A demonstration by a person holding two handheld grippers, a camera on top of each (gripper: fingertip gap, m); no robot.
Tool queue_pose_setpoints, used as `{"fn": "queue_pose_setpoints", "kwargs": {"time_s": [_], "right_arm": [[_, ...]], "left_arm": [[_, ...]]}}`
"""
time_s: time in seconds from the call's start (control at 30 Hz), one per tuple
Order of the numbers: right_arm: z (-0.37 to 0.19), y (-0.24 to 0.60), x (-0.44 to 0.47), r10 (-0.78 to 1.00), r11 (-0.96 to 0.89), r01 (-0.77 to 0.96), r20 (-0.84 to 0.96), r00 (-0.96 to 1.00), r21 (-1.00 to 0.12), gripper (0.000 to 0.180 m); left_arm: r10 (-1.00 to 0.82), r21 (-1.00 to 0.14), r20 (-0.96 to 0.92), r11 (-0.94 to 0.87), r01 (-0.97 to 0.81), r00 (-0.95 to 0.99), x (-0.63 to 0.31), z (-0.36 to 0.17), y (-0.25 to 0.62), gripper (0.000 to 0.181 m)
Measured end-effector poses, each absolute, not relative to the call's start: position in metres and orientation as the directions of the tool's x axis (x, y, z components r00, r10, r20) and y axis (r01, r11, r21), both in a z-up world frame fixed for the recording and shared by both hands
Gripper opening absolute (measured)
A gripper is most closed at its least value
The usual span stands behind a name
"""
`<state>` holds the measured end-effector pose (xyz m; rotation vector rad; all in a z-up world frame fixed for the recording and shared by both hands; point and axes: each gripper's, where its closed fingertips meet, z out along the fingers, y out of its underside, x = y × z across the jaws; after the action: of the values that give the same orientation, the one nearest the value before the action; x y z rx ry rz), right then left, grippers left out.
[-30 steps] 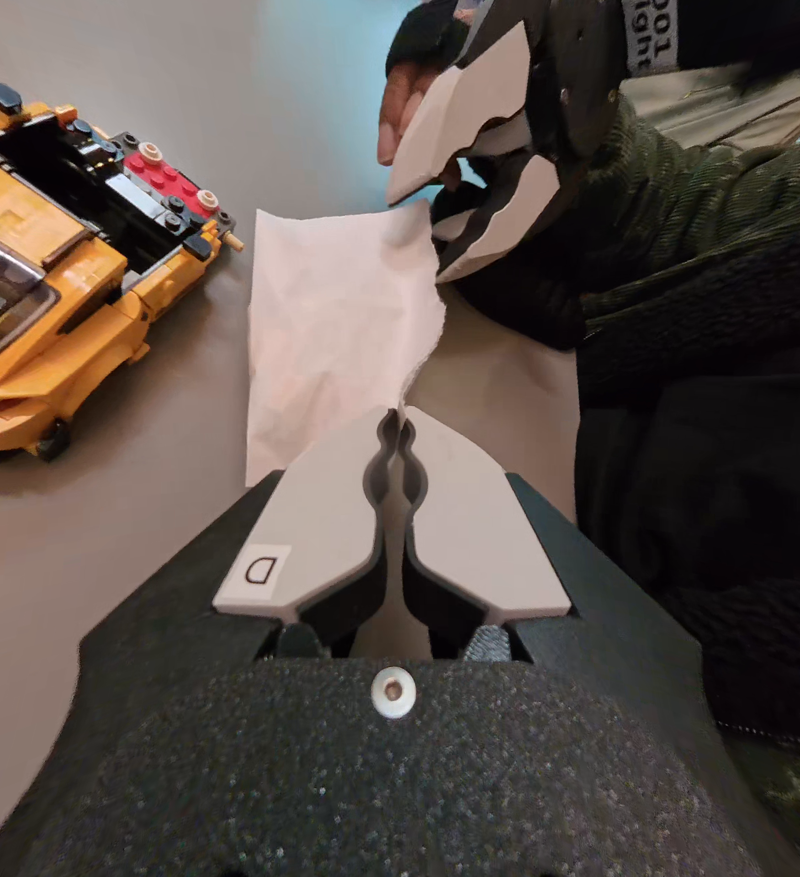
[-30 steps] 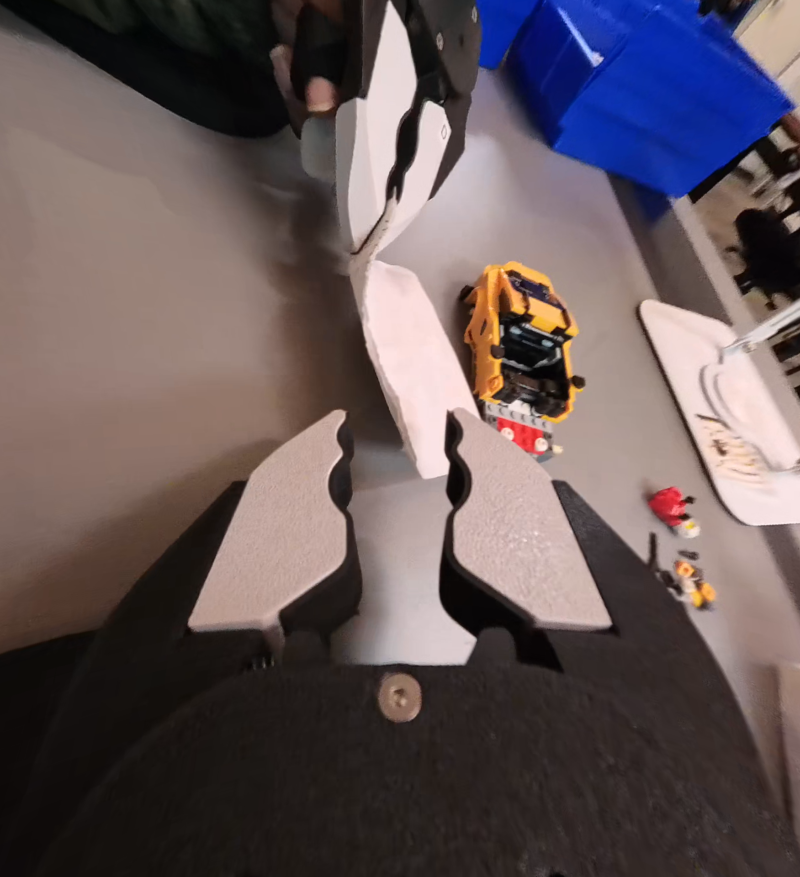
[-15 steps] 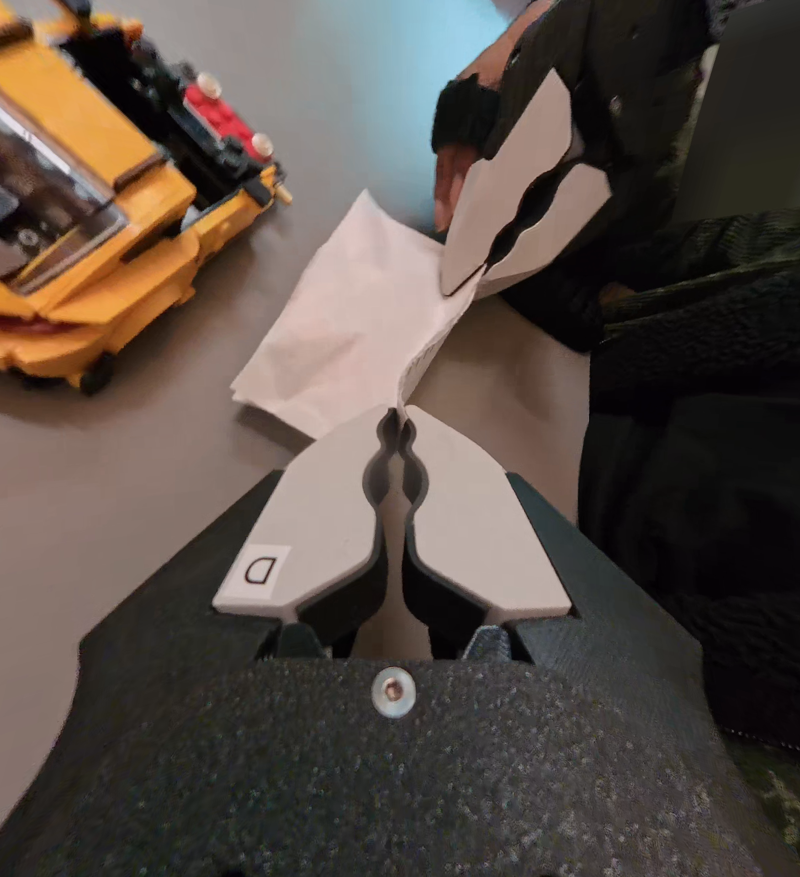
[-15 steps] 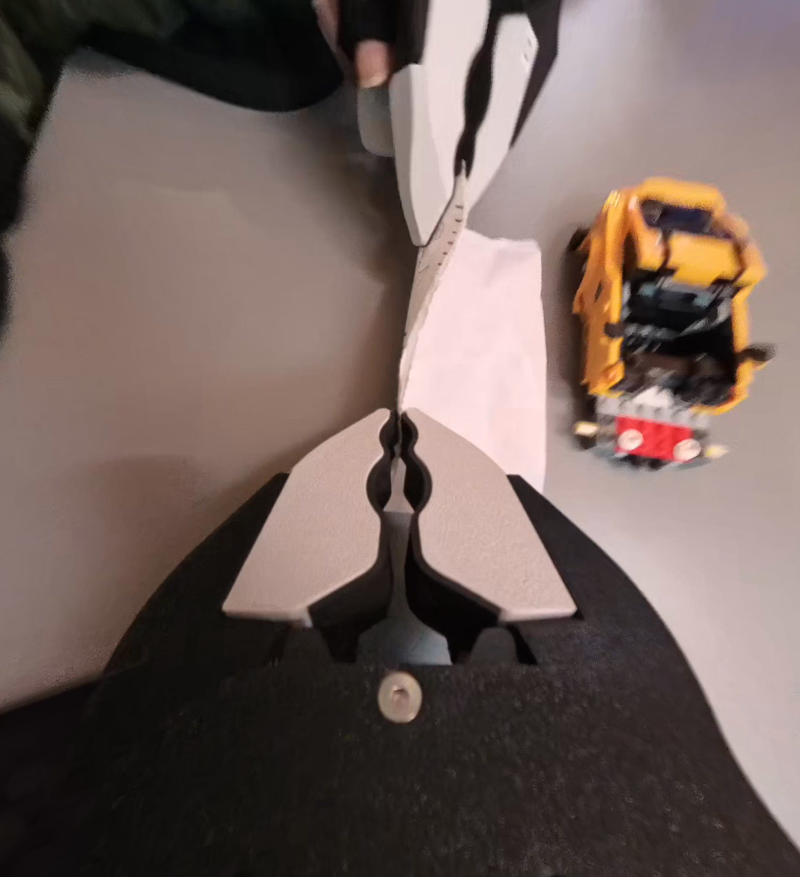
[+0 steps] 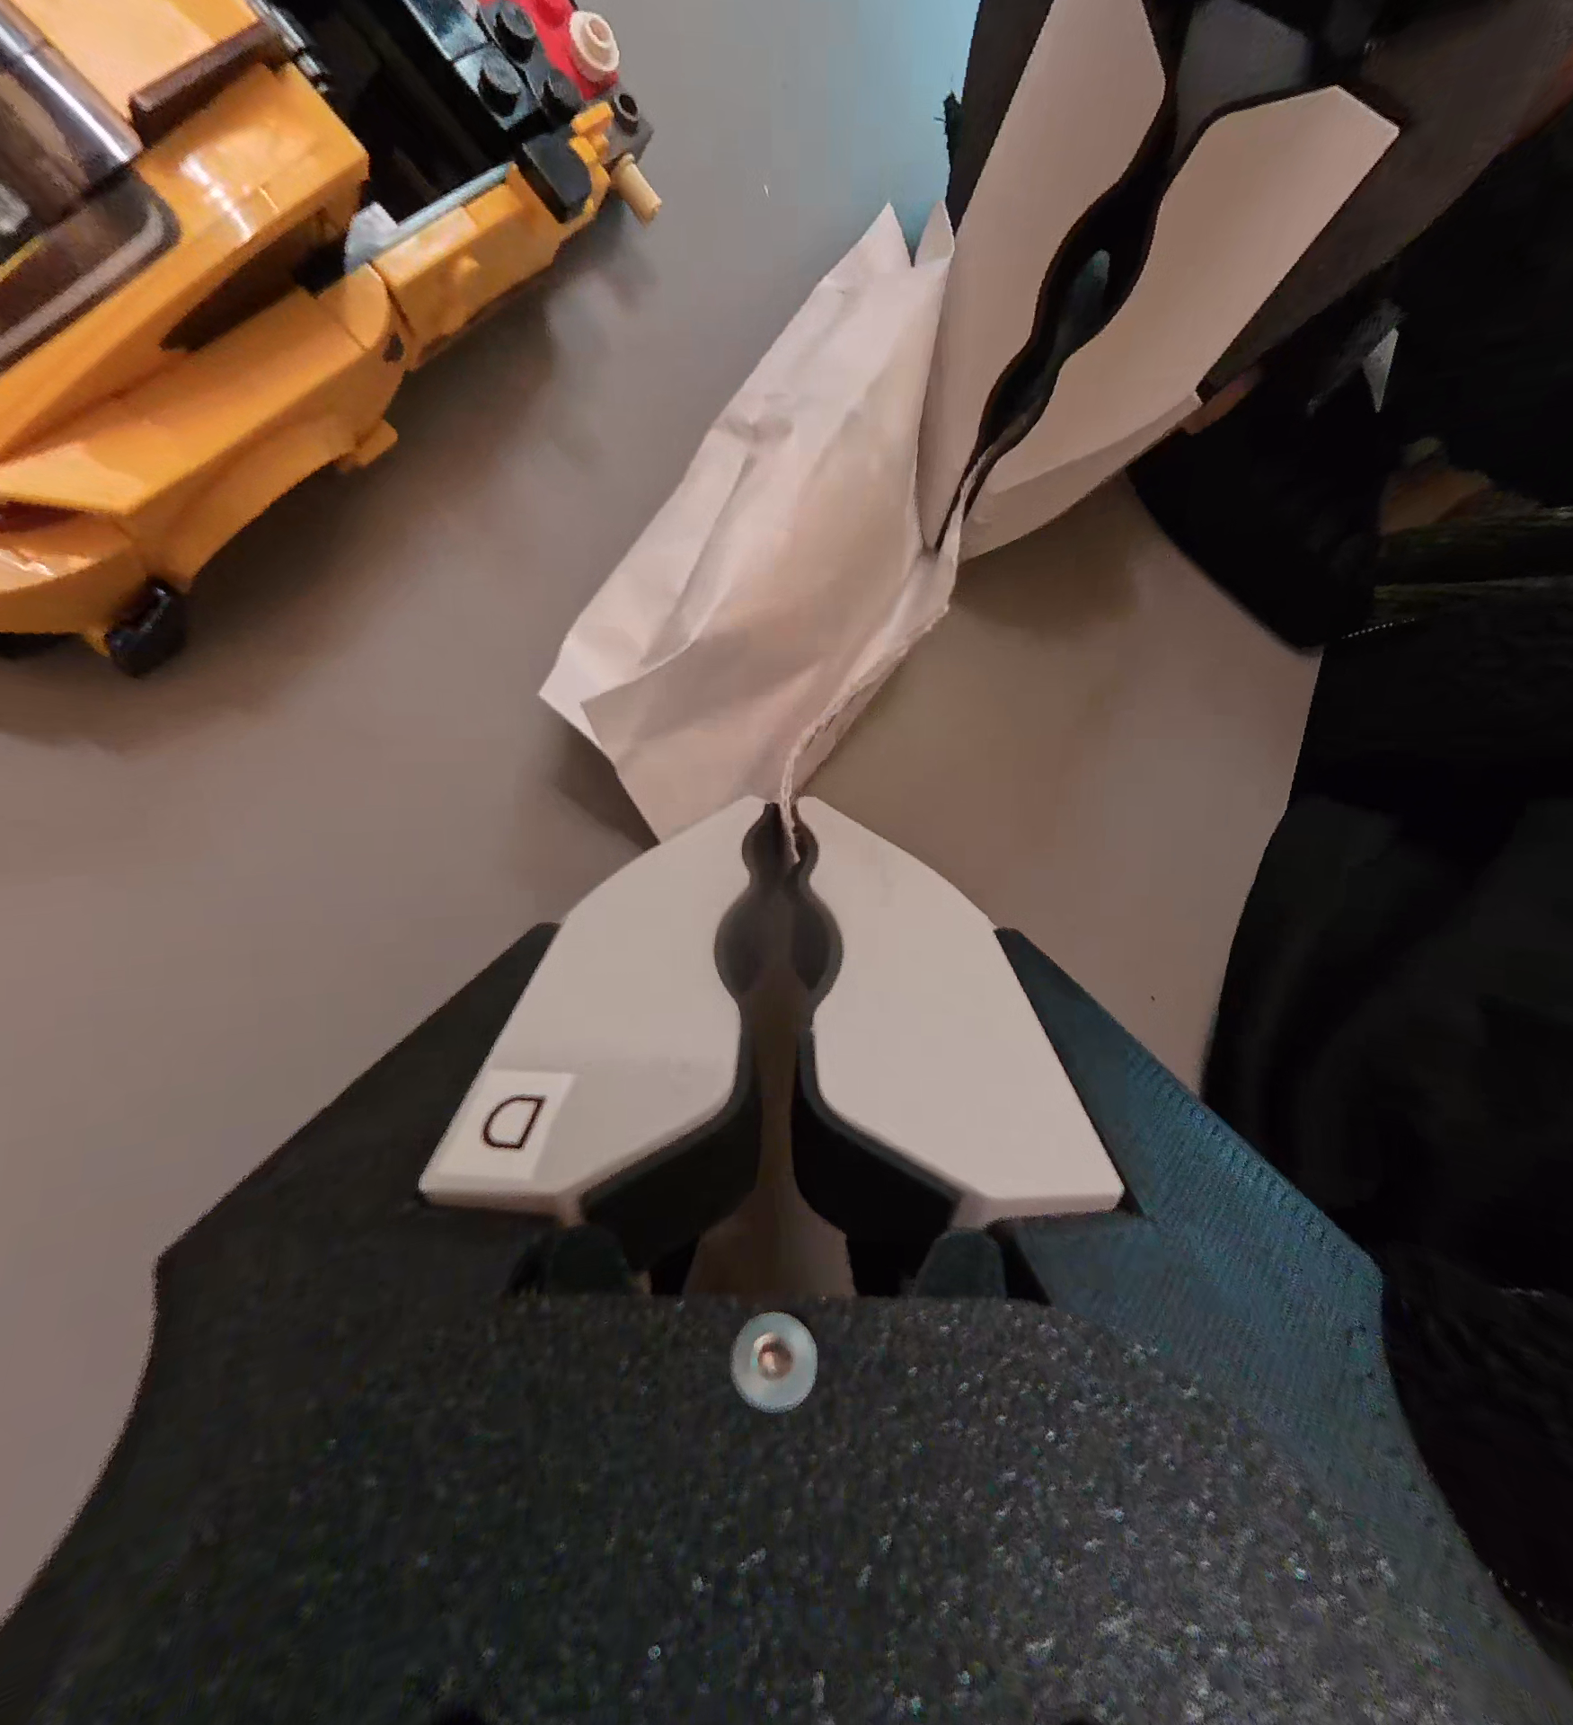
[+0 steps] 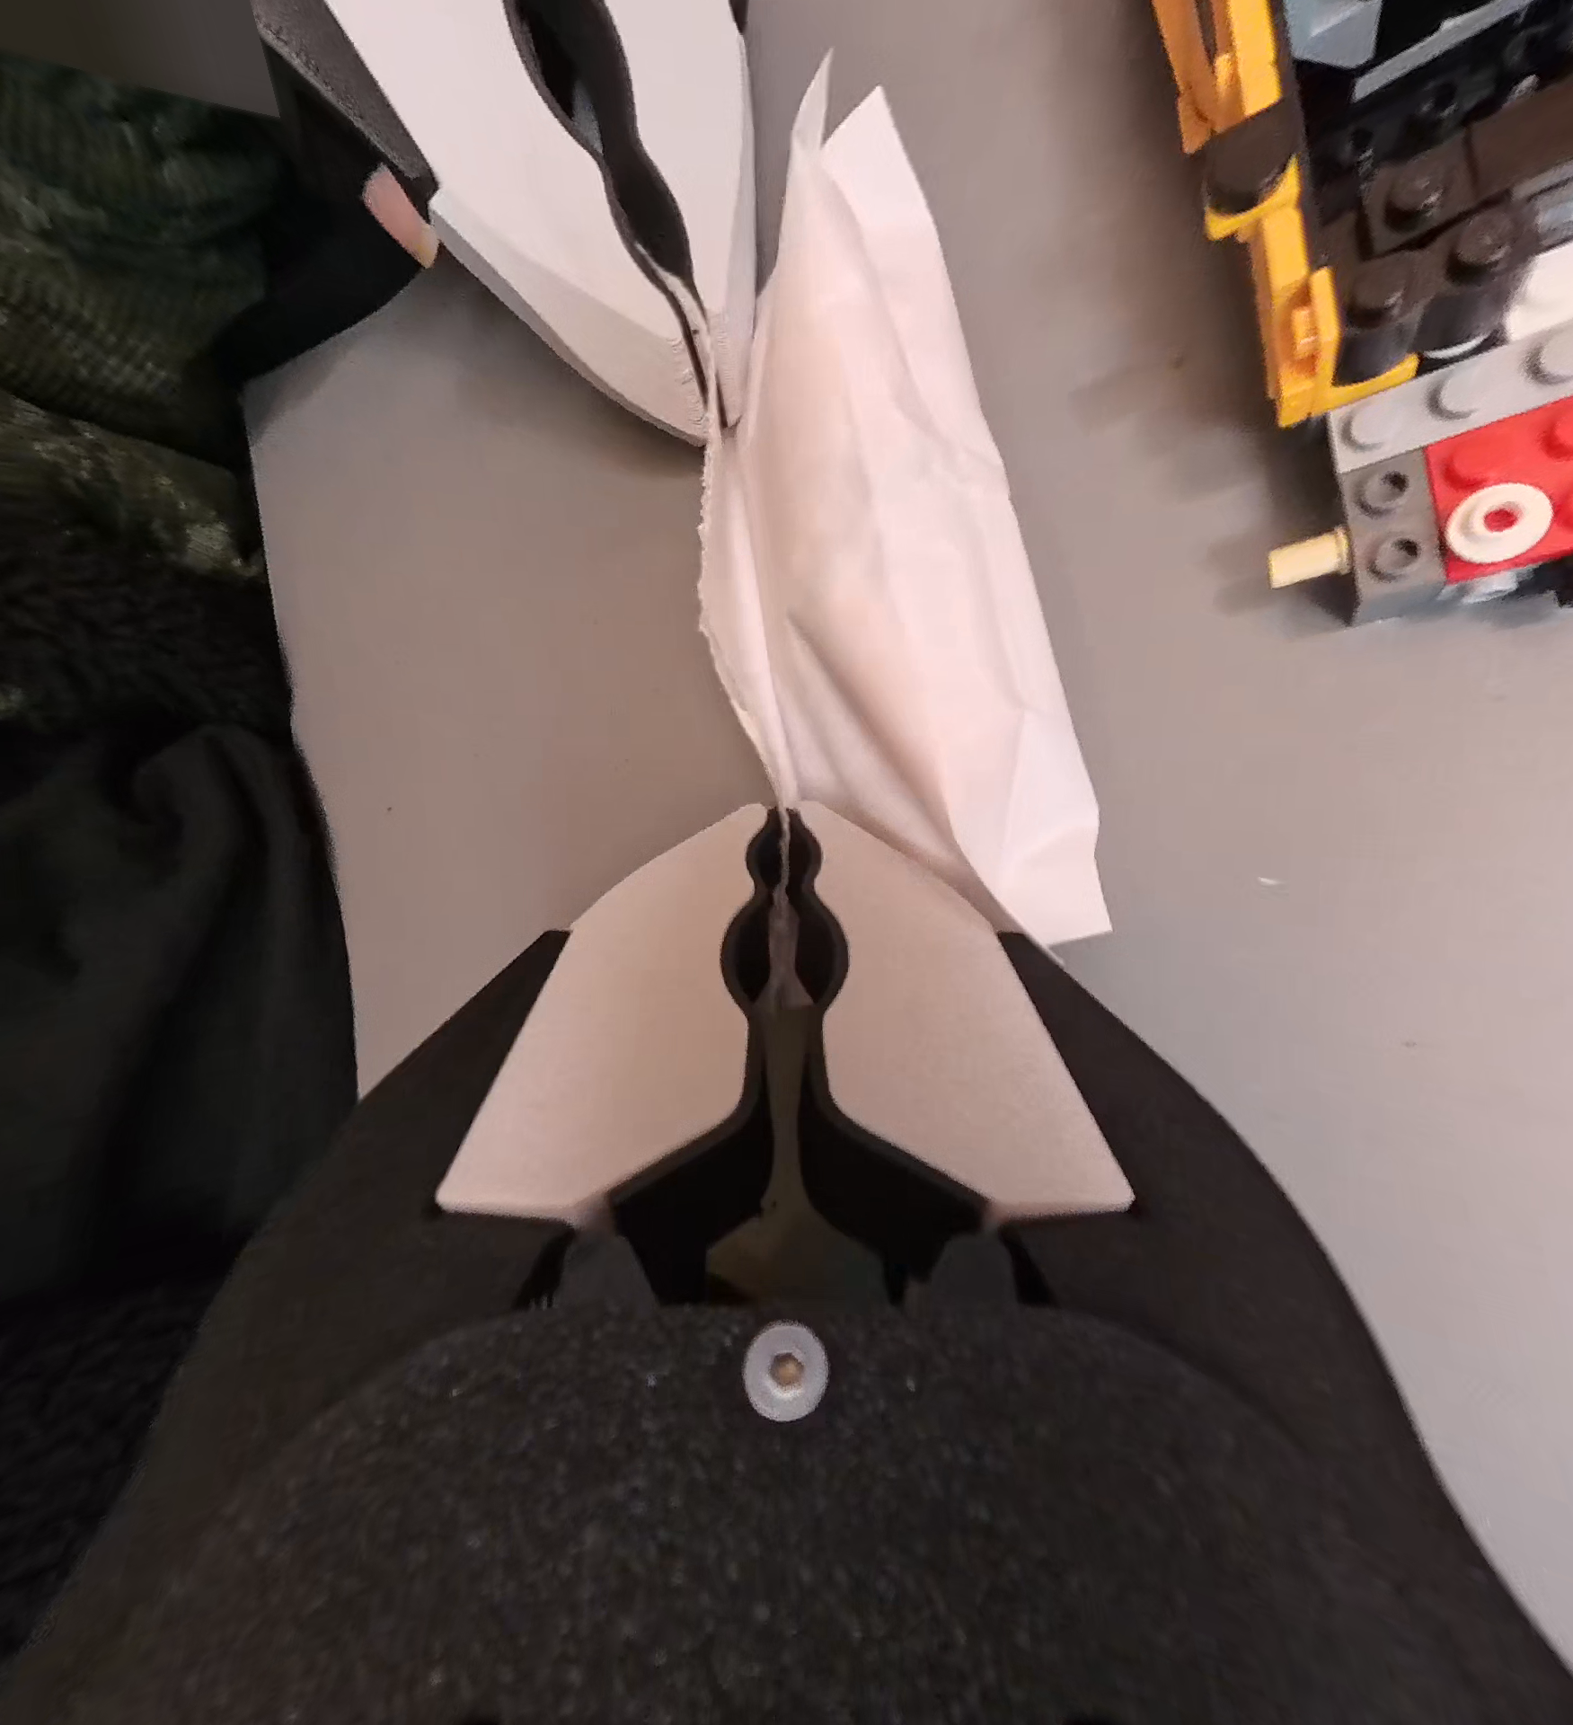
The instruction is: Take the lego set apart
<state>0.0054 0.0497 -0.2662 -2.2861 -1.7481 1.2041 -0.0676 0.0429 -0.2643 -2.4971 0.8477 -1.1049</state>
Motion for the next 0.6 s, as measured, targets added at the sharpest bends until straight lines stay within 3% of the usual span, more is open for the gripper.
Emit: {"fn": "queue_pose_setpoints", "kwargs": {"time_s": [0.3,0.6], "right_arm": [[-0.267,0.049,0.005,0.807,-0.4,0.818,-0.582,0.1,-0.413,0.0],[-0.266,0.049,0.005,0.789,-0.427,0.813,-0.603,0.12,-0.397,0.0]], "left_arm": [[-0.605,-0.465,0.56,-0.795,-0.39,0.566,-0.079,-0.263,0.045,0.005],[-0.658,-0.552,0.428,-0.733,-0.397,0.62,-0.076,-0.254,0.046,0.018]]}}
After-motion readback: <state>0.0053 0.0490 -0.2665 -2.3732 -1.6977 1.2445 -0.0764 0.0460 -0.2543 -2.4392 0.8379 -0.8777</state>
